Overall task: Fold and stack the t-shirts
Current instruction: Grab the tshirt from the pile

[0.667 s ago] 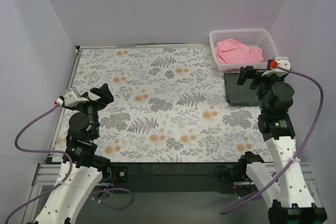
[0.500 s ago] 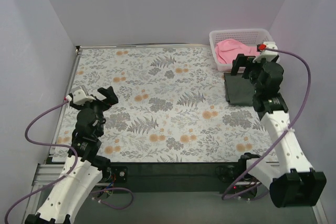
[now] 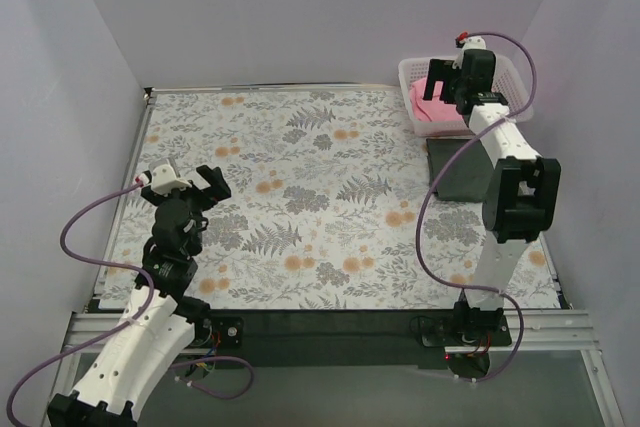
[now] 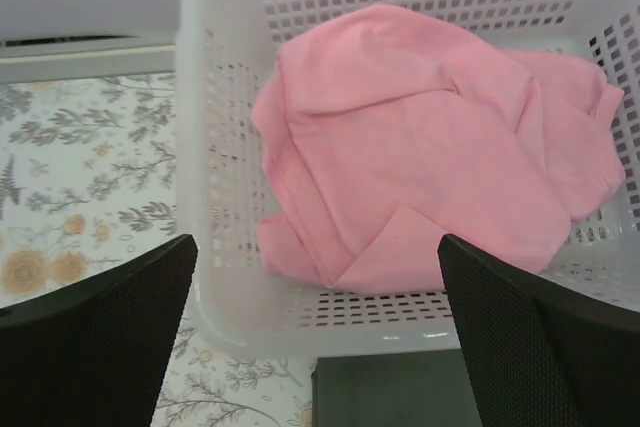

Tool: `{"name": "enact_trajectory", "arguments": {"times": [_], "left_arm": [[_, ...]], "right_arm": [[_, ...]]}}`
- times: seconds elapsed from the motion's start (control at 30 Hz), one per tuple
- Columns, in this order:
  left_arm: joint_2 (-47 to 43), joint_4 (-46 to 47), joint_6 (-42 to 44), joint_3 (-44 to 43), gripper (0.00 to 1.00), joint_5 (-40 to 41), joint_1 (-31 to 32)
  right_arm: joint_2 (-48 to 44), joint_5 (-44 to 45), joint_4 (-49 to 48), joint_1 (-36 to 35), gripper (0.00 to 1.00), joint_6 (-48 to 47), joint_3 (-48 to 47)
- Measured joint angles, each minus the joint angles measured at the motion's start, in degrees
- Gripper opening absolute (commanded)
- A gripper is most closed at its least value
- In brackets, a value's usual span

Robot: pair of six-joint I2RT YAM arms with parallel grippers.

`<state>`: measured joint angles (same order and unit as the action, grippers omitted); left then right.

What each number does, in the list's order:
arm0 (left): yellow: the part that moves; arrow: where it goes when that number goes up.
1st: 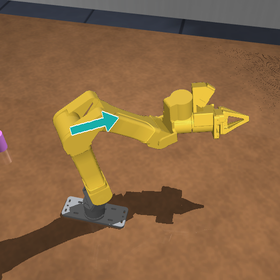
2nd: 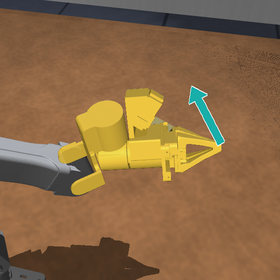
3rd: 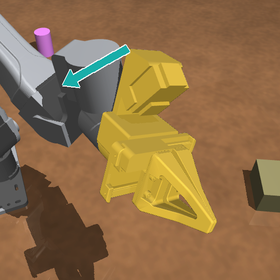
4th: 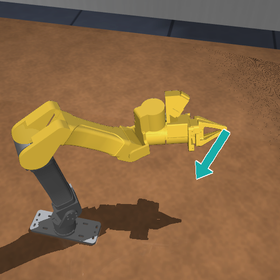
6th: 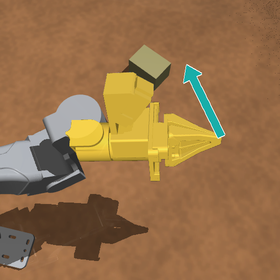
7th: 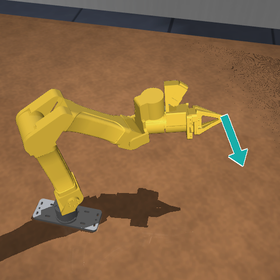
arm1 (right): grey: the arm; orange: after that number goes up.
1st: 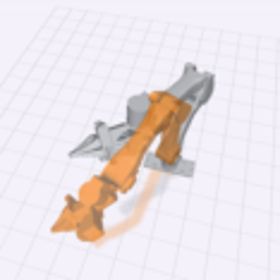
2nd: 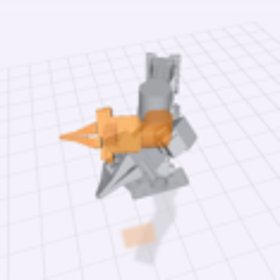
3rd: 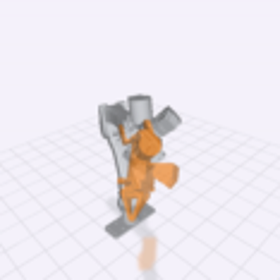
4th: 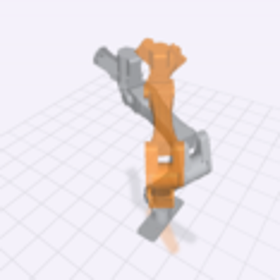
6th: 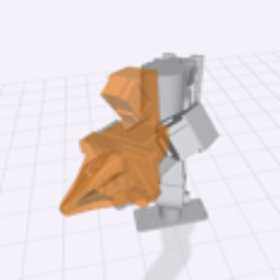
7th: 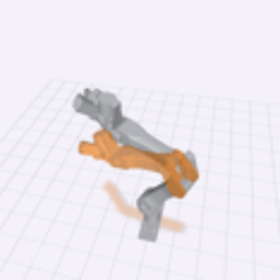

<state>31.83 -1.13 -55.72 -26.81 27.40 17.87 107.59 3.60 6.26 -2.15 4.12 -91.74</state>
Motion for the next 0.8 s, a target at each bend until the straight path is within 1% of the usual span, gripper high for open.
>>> {"name": "enact_trajectory", "arguments": {"times": [0.13,0.3,0.47,0.57,0.6,0.67,0.7,0.73,0.8], "left_arm": [[1.9,0.1,0.5,0.0,0.98,0.0,0.0],[3.8,0.3,0.9,0.1,0.98,0.1,0.0],[5.0,1.2,1.5,0.2,0.98,0.3,0.0],[5.7,1.7,1.7,0.2,0.98,0.3,0.0],[5.9,1.7,1.8,0.2,0.98,0.3,0.0],[6.2,1.8,1.9,0.2,0.98,0.3,0.0],[6.3,1.9,1.9,0.2,0.98,0.3,0.0],[6.4,2.0,2.0,0.2,0.98,0.3,0.0],[6.5,2.1,2.0,0.2,0.98,0.3,0.0]], "right_arm": [[12.0,0.0,3.7,1.9,0.84,0.6,-11.5],[22.8,0.0,7.0,4.6,0.82,1.3,-21.5],[30.5,-1.0,7.9,6.5,0.80,2.5,-26.4],[33.3,-1.9,7.9,7.0,0.74,2.8,-27.1],[33.6,-2.1,7.7,7.0,0.63,2.6,-27.2],[33.8,-2.6,7.7,7.0,0.46,2.7,-27.9],[33.8,-3.2,7.7,7.0,0.26,2.8,-28.3],[33.8,-3.9,7.7,7.0,0.17,2.6,-28.5],[33.8,-5.4,7.8,7.0,0.02,3.3,-28.5]]}}
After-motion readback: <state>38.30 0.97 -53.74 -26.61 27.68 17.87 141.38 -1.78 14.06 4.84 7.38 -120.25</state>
